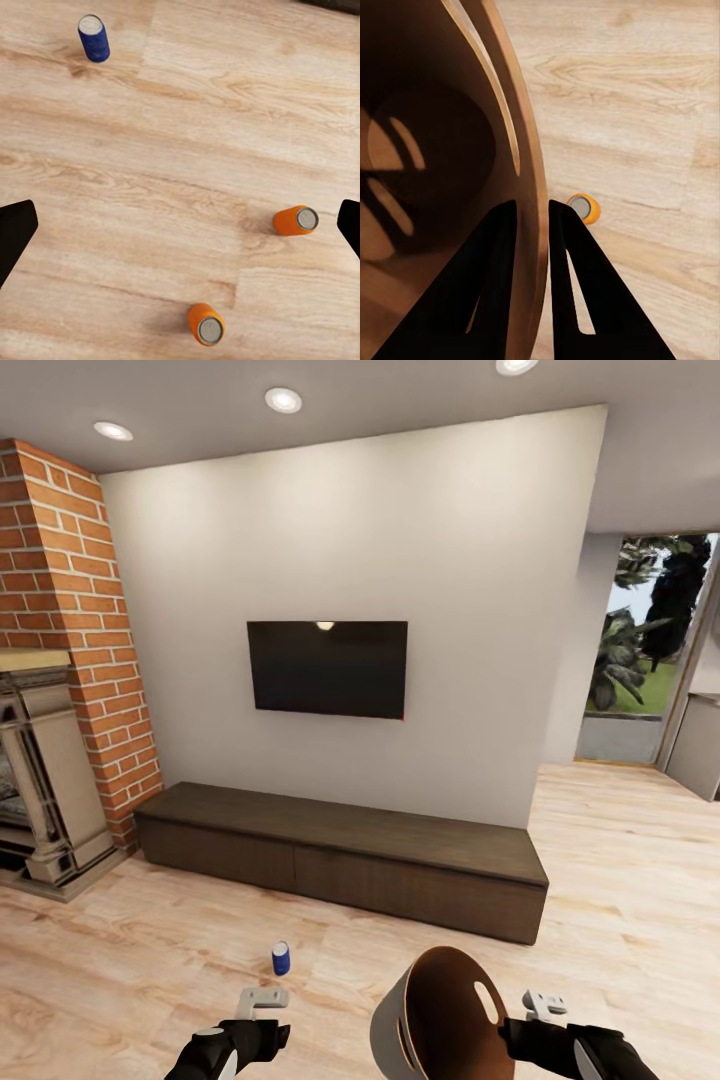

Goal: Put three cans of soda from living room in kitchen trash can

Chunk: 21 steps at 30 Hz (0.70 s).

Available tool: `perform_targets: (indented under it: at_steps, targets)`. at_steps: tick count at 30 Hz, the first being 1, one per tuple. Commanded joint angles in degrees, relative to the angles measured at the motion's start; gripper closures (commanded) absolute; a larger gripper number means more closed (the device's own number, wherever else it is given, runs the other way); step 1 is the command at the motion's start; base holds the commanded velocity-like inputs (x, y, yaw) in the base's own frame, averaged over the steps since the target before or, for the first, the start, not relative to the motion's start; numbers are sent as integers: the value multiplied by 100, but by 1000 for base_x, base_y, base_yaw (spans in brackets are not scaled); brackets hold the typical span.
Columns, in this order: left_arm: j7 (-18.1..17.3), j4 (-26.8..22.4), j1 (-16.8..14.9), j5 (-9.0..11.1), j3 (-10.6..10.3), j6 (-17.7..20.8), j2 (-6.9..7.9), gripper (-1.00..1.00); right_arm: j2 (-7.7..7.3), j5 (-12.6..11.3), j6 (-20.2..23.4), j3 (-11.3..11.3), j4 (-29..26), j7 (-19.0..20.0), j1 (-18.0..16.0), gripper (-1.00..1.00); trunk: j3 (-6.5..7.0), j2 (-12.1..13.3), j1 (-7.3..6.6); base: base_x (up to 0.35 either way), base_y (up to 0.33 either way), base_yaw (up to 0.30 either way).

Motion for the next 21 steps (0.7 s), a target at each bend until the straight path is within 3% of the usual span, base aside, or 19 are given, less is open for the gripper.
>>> perform_targets:
  at_steps: [1, 21]
  targets:
    - [0, 1, 0, 0, 0, -2, 0, -100, -1, -106, 22, -11, -1, 30, -3, 100, 1, -1, 0, 10, 10, 0]
    - [0, 1, 0, -4, 0, -4, 0, -100, -4, -111, 15, -20, 10, 30, -3, 100, 1, -1, 0, 2, 2, 0]
